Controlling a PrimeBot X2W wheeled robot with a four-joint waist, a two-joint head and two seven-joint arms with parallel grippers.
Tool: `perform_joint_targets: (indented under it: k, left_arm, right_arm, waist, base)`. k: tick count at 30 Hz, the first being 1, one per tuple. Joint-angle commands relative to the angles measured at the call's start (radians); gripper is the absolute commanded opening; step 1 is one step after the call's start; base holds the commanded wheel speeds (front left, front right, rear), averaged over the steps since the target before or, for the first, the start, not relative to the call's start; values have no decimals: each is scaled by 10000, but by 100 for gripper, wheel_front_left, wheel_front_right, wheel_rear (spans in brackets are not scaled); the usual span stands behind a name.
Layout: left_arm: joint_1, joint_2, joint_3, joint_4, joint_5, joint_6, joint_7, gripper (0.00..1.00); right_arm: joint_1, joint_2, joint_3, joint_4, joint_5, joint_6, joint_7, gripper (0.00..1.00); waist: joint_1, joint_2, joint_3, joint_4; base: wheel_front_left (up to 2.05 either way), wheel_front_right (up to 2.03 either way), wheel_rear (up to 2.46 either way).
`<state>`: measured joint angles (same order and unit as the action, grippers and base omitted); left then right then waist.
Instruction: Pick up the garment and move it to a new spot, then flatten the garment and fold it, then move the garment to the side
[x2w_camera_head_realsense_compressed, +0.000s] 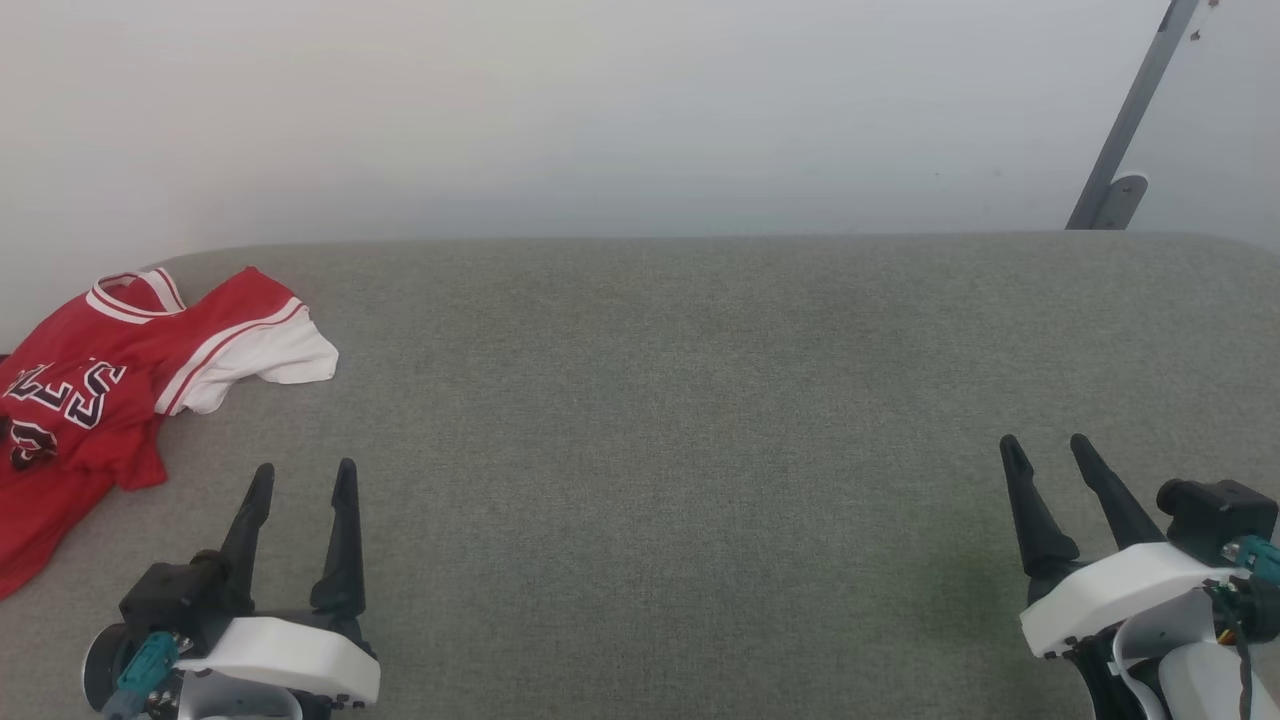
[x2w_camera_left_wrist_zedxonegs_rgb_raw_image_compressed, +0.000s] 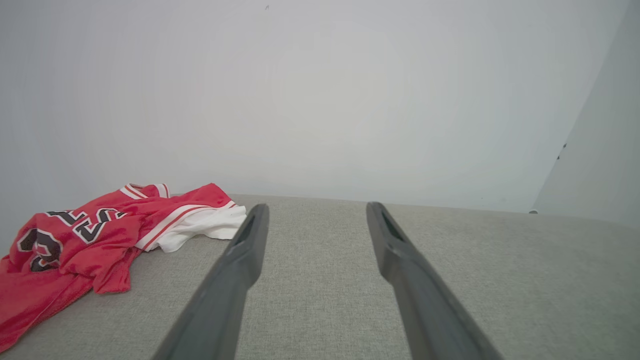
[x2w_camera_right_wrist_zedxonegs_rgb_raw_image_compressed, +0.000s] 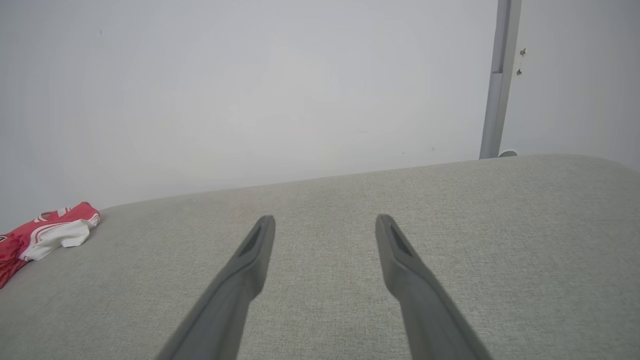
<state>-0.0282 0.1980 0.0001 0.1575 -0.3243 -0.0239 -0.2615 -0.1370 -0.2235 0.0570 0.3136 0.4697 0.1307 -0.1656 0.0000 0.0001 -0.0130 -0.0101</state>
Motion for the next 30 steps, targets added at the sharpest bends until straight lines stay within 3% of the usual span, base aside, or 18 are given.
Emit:
perform_joint_targets:
  k: [1, 14, 30]
  left_arm:
    - [16, 7, 8, 4, 26, -71, -55, 100]
    - [-68, -65, 174, 192, -111, 99, -55, 100]
    - [107, 272, 699, 319, -458, 387, 190, 100]
  right_arm:
    - [-27, 2, -22, -7, -31, 0, -31, 100]
    - [88, 21, -27, -69, -17, 0, 27, 100]
    - [239, -3, 622, -204, 69, -1, 291, 100]
  waist:
    - [0, -1, 2, 0]
    - [0, -1, -95, 275]
    - [0, -1, -636, 2479]
  base:
    - [0, 0, 0]
    - [0, 0, 0]
    - [0, 0, 0]
